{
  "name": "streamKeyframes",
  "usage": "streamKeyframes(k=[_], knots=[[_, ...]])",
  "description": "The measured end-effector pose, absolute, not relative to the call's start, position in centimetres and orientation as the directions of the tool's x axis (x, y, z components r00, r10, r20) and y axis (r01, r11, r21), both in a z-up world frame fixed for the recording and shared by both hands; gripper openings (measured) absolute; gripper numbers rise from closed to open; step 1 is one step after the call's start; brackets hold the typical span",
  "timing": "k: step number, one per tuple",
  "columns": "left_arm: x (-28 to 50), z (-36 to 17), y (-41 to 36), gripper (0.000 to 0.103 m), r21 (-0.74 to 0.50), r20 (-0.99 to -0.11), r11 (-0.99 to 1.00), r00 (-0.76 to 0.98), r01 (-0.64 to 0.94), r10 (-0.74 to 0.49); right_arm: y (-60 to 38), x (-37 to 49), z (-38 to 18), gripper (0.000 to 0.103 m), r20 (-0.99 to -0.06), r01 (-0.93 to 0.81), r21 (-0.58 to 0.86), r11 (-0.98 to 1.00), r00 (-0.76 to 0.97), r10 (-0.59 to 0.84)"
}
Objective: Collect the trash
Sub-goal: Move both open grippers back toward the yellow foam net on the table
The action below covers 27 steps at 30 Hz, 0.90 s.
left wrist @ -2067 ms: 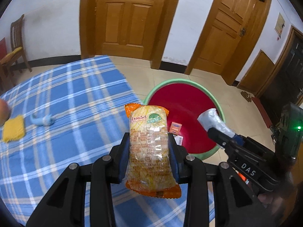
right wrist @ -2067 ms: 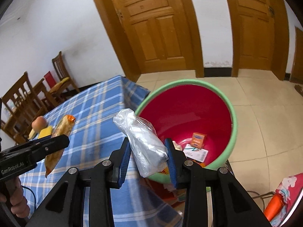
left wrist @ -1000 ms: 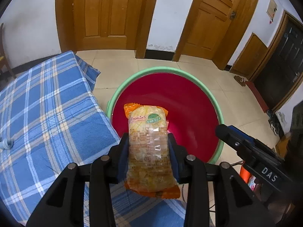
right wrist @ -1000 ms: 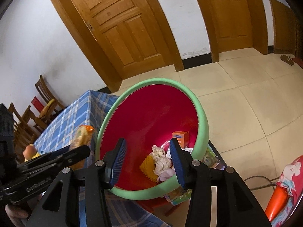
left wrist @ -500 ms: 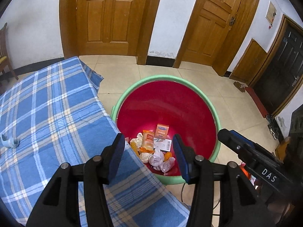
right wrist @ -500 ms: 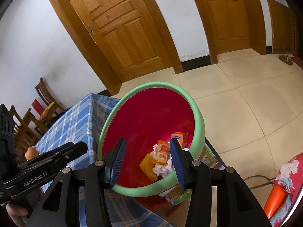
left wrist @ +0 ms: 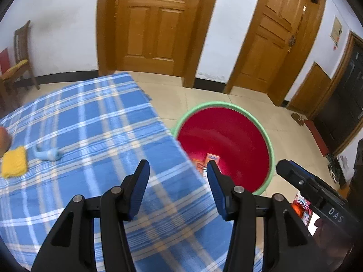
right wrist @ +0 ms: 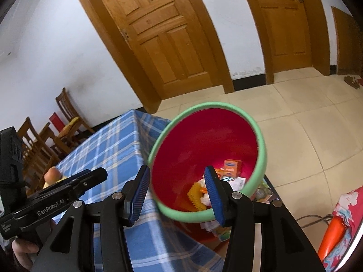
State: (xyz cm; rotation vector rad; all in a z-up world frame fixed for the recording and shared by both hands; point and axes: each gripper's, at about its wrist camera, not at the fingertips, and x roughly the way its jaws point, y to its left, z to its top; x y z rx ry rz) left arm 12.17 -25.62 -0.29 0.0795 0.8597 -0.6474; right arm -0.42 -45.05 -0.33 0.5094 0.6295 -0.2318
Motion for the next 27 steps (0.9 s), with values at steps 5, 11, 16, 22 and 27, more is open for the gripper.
streamKeyframes(k=[5, 11, 16, 22, 27], knots=[[12.8, 0.4, -22.4, 0.052, -0.181, -0.716, 0.840, 0.517, 0.512, -0.469, -43.0, 0.0, 0.4, 0.052, -0.604, 0.322, 0.383, 0.866, 0.797, -0.029], [13.8, 1.0, -18.2, 0.052, -0.160, -0.710, 0.879, 0.565, 0.450, -0.419, -40.5, 1.0, 1.1, 0.053, -0.601, 0.280, 0.375, 0.884, 0.799, 0.002], [14.9, 1.2, -14.8, 0.052, -0.130, -0.713, 0.907, 0.598, 0.400, -0.366, -38.5, 2.0, 1.5, 0.053, -0.599, 0.247, 0.371, 0.895, 0.800, 0.027], [16.6, 1.2, -10.4, 0.052, -0.111, -0.715, 0.938, 0.629, 0.329, -0.305, -36.3, 3.2, 1.9, 0.054, -0.601, 0.227, 0.371, 0.900, 0.798, 0.046], [18.2, 0.7, -7.4, 0.052, -0.092, -0.721, 0.956, 0.644, 0.280, -0.258, -34.8, 4.4, 2.4, 0.054, -0.603, 0.216, 0.369, 0.904, 0.795, 0.057]])
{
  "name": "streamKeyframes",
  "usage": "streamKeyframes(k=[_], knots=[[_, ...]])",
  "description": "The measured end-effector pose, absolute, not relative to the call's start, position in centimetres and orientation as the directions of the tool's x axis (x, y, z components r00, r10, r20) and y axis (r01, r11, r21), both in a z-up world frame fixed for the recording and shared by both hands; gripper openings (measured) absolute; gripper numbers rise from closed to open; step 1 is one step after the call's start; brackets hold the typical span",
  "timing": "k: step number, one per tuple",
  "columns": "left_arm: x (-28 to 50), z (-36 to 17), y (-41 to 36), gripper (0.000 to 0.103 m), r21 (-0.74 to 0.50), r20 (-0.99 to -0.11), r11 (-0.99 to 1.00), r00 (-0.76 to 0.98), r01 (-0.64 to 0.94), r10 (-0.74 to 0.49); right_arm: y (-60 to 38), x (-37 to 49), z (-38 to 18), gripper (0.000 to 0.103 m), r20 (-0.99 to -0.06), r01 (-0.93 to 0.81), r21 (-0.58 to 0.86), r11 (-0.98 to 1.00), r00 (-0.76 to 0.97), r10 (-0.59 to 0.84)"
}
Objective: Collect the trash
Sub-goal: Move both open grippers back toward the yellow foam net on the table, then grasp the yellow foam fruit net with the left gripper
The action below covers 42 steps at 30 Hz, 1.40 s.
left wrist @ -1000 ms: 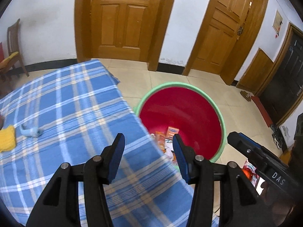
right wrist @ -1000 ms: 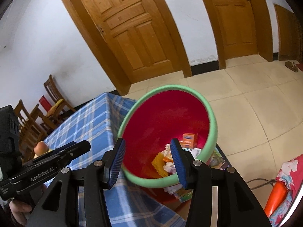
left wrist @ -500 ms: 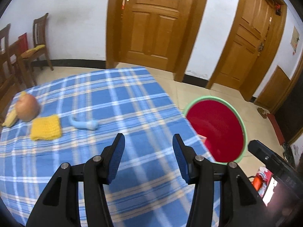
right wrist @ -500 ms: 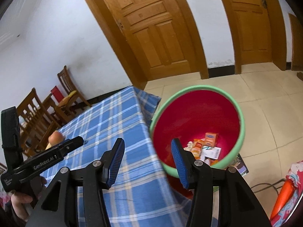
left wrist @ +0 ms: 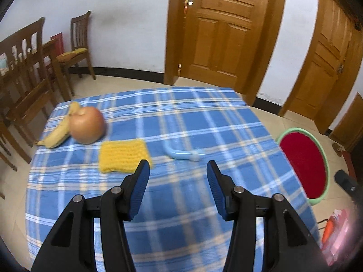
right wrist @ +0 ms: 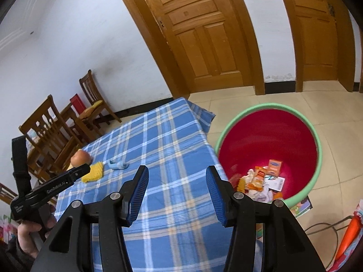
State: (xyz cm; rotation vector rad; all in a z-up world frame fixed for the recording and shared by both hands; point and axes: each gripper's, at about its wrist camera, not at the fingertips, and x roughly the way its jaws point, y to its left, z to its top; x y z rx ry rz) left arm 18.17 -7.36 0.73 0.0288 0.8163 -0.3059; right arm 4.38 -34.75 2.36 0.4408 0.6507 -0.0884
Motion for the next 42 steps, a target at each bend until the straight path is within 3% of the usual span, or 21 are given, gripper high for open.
streamKeyframes(k=[18, 27, 28, 33, 42], knots=[[25.6, -4.9, -0.7, 0.056, -0.105, -0.781, 0.986, 0.602, 0.130, -0.163, -30.2, 9.2, 2.4, 0.055, -0.646, 0.215, 0.320, 0.923, 0.762, 0.047], [26.5, -6.7, -0.4, 0.056, -0.143, -0.787, 0.979, 0.583, 0.146, -0.202, -28.3, 12.2, 1.4, 0.055, -0.679, 0.215, 0.289, 0.933, 0.733, 0.041], [26.4, -6.8, -0.5, 0.054, -0.141, -0.783, 0.978, 0.587, 0.156, -0.207, -28.0, 12.6, 1.2, 0.055, -0.683, 0.212, 0.286, 0.934, 0.729, 0.044], [26.1, -6.8, -0.9, 0.021, -0.175, -0.765, 0.961, 0.585, 0.215, -0.270, -26.5, 14.1, 0.4, 0.055, -0.701, 0.191, 0.266, 0.945, 0.712, 0.053], [25.5, -6.1, -0.5, 0.016, -0.187, -0.736, 0.962, 0.621, 0.197, -0.270, -23.7, 16.8, -1.0, 0.055, -0.724, 0.148, 0.237, 0.960, 0.686, 0.073]])
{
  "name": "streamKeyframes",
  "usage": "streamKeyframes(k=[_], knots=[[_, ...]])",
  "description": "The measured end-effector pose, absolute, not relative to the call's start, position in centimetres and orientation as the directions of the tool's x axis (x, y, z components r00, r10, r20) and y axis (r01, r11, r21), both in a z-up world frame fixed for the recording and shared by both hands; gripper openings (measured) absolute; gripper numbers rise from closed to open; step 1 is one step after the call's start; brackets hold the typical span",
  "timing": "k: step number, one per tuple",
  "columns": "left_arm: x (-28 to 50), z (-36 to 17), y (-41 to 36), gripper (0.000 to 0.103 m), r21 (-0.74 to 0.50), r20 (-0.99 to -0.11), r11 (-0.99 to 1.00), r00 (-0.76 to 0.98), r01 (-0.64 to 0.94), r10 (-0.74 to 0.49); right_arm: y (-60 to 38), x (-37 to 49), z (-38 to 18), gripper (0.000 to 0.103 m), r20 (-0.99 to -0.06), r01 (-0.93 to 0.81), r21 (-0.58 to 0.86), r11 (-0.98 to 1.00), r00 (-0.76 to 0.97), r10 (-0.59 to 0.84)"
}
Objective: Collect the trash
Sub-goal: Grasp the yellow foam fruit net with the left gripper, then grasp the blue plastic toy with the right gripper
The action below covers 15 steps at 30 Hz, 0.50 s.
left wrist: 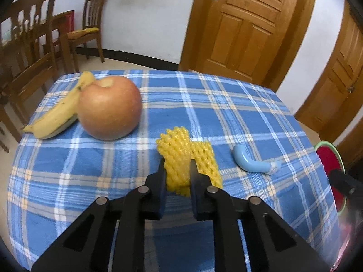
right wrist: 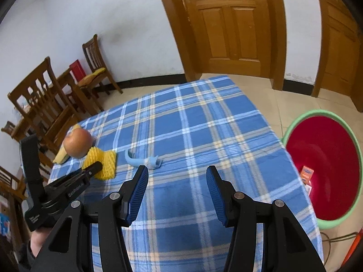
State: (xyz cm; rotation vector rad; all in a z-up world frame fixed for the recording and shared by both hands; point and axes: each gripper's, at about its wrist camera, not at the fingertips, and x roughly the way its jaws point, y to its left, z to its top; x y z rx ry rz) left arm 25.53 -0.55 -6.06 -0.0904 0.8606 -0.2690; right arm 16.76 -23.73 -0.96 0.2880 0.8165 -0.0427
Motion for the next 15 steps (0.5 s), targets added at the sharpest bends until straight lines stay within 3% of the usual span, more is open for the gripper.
streamKeyframes(k=[3, 11, 15], knots=[[25.4, -5.4, 0.3, 0.016, -0.198, -0.725, 0.964, 0.636, 0.176, -0.265, -22.8, 17.7, -1.5, 0.055, -0.732, 0.134, 0.233, 0.963, 0.676, 0.083], [25.3, -5.0, 1.1, 0.016, -0.223, -0.728, 0.962, 0.629, 0.158, -0.272, -20.4, 20.7, -3.3, 0.070, -0.762, 0.114, 0.230, 0.967, 0.639, 0.106], [24.9, -4.2, 1.5, 0.016, -0.217, -0.723, 0.965, 0.640, 0.147, -0.260, -19.2, 21.9, -3.8, 0.072, -0.768, 0.096, 0.217, 0.972, 0.631, 0.109]])
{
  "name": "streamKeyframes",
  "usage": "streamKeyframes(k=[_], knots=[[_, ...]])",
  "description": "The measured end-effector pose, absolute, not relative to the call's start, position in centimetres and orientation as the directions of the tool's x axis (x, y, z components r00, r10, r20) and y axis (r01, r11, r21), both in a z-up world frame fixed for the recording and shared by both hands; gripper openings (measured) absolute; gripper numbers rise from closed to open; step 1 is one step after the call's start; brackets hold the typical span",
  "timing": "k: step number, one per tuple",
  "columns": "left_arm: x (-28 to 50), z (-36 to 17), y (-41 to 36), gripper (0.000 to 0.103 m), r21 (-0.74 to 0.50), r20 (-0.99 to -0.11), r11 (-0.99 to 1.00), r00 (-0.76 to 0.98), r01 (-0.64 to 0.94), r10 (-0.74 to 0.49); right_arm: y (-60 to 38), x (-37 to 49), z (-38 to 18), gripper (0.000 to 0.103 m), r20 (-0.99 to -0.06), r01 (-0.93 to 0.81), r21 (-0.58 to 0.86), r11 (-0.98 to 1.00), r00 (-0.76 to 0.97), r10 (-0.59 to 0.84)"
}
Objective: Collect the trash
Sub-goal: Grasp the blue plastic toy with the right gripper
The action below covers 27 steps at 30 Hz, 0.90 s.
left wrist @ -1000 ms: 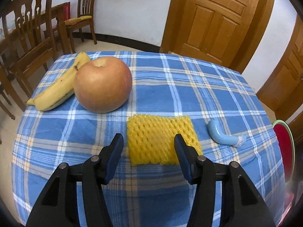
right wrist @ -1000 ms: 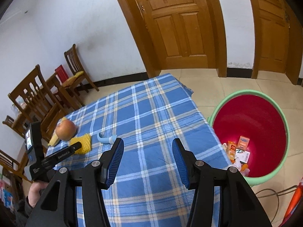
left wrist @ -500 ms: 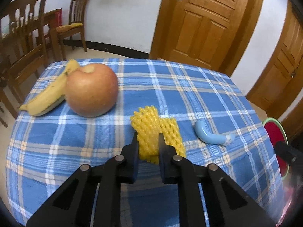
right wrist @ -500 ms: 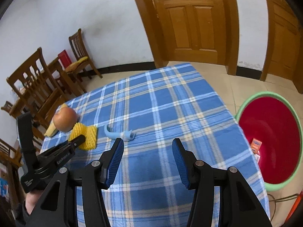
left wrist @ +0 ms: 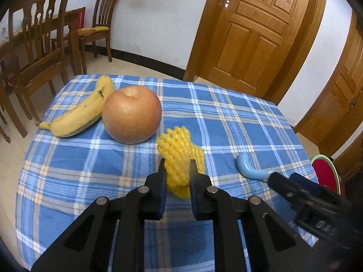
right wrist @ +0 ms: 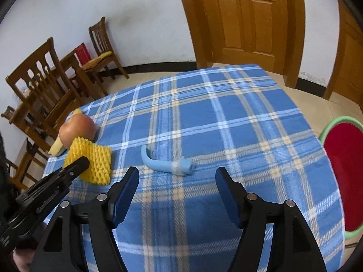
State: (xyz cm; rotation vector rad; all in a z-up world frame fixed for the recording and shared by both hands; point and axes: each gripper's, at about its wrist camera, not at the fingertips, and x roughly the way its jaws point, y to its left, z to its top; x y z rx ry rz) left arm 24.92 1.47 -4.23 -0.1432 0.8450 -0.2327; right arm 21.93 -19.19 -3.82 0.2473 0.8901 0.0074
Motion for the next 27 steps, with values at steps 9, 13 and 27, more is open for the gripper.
streamKeyframes(k=[9, 13, 27], knots=[[24.4, -3.4, 3.0, 0.016, -0.177, -0.718, 0.980, 0.669, 0.094, -0.194, -16.9, 24.3, -5.0, 0.072, -0.782, 0.070, 0.144, 0.987, 0.620, 0.070], [24.5, -3.7, 3.0, 0.016, -0.182, -0.723, 0.979, 0.661, 0.097, -0.200, -16.5, 25.2, -5.4, 0.072, -0.790, 0.072, 0.115, 0.991, 0.612, 0.047], [23.7, -3.5, 3.1, 0.016, -0.188, -0.717, 0.976, 0.664, 0.105, -0.210, -15.0, 25.9, -6.6, 0.072, -0.790, 0.017, 0.037, 0.999, 0.613, 0.019]])
